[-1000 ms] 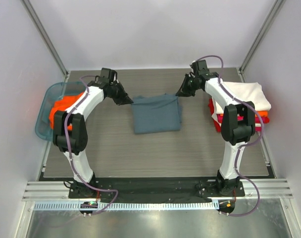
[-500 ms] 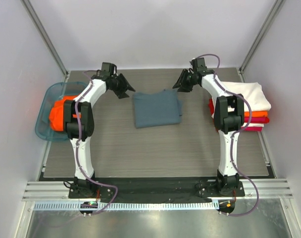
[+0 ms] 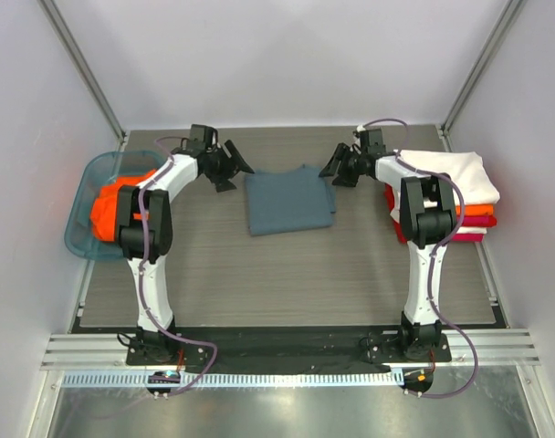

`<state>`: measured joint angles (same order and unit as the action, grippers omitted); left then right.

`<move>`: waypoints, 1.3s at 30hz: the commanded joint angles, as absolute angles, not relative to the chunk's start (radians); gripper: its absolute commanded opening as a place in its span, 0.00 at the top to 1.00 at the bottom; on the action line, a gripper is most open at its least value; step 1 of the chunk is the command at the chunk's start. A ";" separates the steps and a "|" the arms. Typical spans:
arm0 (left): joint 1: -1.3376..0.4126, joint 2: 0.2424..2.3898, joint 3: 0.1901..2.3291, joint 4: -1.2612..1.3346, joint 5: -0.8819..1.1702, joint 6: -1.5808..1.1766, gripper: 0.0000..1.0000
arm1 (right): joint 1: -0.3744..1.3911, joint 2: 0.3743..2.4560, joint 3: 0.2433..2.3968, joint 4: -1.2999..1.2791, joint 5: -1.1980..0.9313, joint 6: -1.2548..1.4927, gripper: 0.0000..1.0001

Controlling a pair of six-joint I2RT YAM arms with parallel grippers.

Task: Fold and stack the t-shirts
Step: Neatly place the folded tshirt to the corner

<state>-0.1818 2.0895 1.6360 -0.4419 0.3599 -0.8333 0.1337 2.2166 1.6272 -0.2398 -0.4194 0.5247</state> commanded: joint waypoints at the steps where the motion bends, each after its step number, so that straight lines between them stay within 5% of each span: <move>1: -0.210 2.065 1.608 -0.377 0.368 -0.804 0.24 | 0.137 2.175 1.609 -0.114 -0.506 0.505 0.38; 21: -0.218 2.198 1.626 -0.342 0.299 -0.801 0.29 | 0.175 2.341 1.749 -0.224 -0.417 0.434 0.37; 29: -0.218 2.261 1.686 -0.328 0.305 -0.810 0.32 | 0.181 2.379 1.776 -0.233 -0.433 0.439 0.45; 35: -0.218 2.287 1.698 -0.304 0.310 -0.824 0.44 | 0.183 2.393 1.792 -0.232 -0.451 0.453 0.52; 39: -0.218 2.312 1.706 -0.272 0.288 -0.842 0.65 | 0.181 2.417 1.815 -0.232 -0.475 0.486 0.58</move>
<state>-0.2211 2.2684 1.6867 -0.2924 0.3241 -0.8433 0.1738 2.3684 1.7920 -0.1890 -0.4728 0.4728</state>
